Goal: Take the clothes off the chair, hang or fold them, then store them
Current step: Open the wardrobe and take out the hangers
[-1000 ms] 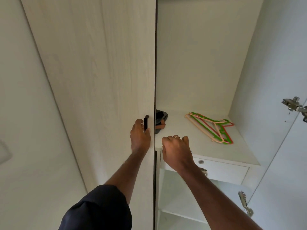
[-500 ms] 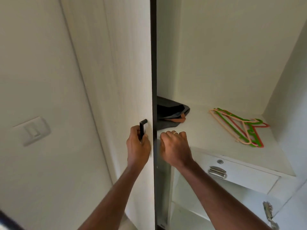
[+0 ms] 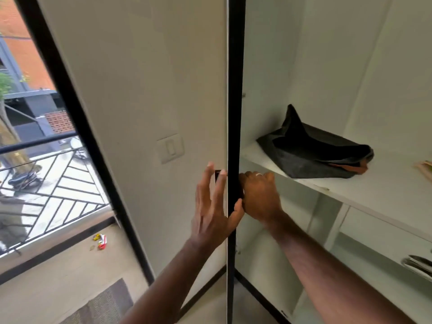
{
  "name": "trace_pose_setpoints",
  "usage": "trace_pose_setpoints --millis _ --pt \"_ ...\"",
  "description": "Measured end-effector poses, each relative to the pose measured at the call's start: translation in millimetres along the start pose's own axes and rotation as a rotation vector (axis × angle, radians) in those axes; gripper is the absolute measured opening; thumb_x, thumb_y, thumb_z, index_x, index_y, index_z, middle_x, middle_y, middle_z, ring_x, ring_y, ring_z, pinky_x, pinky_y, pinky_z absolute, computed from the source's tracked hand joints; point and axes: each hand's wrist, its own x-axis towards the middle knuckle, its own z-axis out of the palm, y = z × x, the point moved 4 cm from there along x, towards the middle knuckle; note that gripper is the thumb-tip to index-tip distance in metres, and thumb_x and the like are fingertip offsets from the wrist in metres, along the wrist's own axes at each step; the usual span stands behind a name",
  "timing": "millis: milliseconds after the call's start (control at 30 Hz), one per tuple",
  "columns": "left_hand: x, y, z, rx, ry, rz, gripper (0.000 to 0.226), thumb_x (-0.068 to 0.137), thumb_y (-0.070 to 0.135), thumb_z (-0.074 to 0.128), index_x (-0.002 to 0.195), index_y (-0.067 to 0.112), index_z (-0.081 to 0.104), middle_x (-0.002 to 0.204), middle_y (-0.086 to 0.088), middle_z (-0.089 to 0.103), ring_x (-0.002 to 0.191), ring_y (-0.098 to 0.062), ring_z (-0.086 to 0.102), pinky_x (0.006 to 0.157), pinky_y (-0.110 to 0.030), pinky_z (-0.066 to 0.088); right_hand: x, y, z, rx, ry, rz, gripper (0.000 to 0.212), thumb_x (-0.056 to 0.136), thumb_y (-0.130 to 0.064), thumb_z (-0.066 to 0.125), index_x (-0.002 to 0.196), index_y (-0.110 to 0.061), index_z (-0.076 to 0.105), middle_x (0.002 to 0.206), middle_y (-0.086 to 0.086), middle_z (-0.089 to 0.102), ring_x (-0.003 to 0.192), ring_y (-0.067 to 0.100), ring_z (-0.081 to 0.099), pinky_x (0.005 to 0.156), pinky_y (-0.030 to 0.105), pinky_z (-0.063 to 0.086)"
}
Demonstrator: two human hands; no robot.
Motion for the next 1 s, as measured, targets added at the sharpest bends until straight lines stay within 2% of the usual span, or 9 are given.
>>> trace_pose_setpoints --millis 67,133,233,300,433,600,700,800,1000 --pt "-2 -13 -14 0.229 -0.051 0.163 0.078 0.091 0.025 0.068 0.155 0.012 0.026 0.165 -0.018 0.013 0.154 -0.031 0.018 0.12 -0.052 0.029 8 -15 7 0.028 0.054 0.015 0.012 0.079 -0.024 0.073 0.088 -0.017 0.067 0.079 0.003 0.068 0.072 0.027 0.066 0.073 0.04 0.045" --pt "-8 -32 -28 0.386 -0.117 0.256 0.074 0.093 0.024 0.063 0.156 0.012 0.027 0.17 -0.01 0.002 0.156 -0.032 0.009 0.124 -0.053 0.018 12 -25 13 0.069 0.088 0.034 0.017 0.085 -0.023 0.07 0.1 -0.016 0.07 0.093 0.004 0.072 0.084 0.027 0.069 0.079 0.041 0.048" --pt "-10 -68 -48 0.54 -0.156 0.231 0.074 0.09 0.024 0.057 0.156 0.012 0.027 0.17 -0.01 -0.008 0.156 -0.032 -0.002 0.126 -0.05 0.005 18 -44 22 0.12 0.129 0.043 0.028 0.088 -0.02 0.069 0.115 -0.013 0.069 0.114 0.006 0.071 0.098 0.028 0.069 0.086 0.045 0.049" --pt "-7 -90 -61 0.6 -0.165 0.186 0.074 0.088 0.027 0.057 0.155 0.009 0.029 0.169 -0.012 -0.011 0.156 -0.03 -0.006 0.126 -0.049 0.001 20 -57 27 0.133 0.154 0.031 0.03 0.087 -0.019 0.069 0.116 -0.012 0.068 0.119 0.007 0.07 0.101 0.028 0.068 0.087 0.046 0.049" --pt "-4 -139 -89 0.672 -0.205 0.163 0.073 0.09 0.028 0.06 0.155 0.007 0.035 0.168 -0.015 -0.012 0.156 -0.031 -0.006 0.125 -0.05 0.003 31 -84 38 0.15 0.154 0.001 0.031 0.087 -0.019 0.068 0.117 -0.012 0.067 0.121 0.006 0.068 0.101 0.028 0.068 0.087 0.045 0.049" --pt "7 -189 -114 0.664 -0.273 0.101 0.086 0.084 0.015 0.066 0.157 0.0 0.025 0.165 -0.026 -0.007 0.154 -0.042 -0.002 0.126 -0.05 0.005 50 -114 47 0.144 0.145 -0.036 0.034 0.083 -0.019 0.069 0.116 -0.011 0.067 0.12 0.006 0.069 0.101 0.028 0.068 0.086 0.046 0.051" --pt "16 -209 -119 0.633 -0.359 0.023 0.091 0.082 0.013 0.067 0.157 -0.004 0.02 0.162 -0.034 -0.004 0.151 -0.051 -0.007 0.122 -0.06 0.014 64 -130 50 0.132 0.125 -0.051 0.034 0.083 -0.019 0.069 0.116 -0.011 0.067 0.117 0.005 0.069 0.099 0.027 0.068 0.087 0.045 0.051" --pt "30 -225 -119 0.66 -0.473 -0.038 0.089 0.083 0.025 0.065 0.155 -0.007 0.023 0.164 -0.032 0.003 0.147 -0.058 -0.011 0.12 -0.067 0.016 80 -142 53 0.131 0.104 -0.061 0.034 0.084 -0.019 0.067 0.117 -0.01 0.066 0.117 0.005 0.069 0.102 0.027 0.068 0.088 0.045 0.05" --pt "25 -224 -113 0.678 -0.424 -0.041 0.084 0.078 0.015 0.064 0.152 -0.008 0.031 0.165 -0.028 0.001 0.151 -0.051 -0.01 0.122 -0.061 0.018 95 -144 57 0.111 0.15 -0.067 0.034 0.085 -0.019 0.066 0.118 -0.01 0.066 0.117 0.005 0.069 0.1 0.027 0.067 0.089 0.044 0.048"
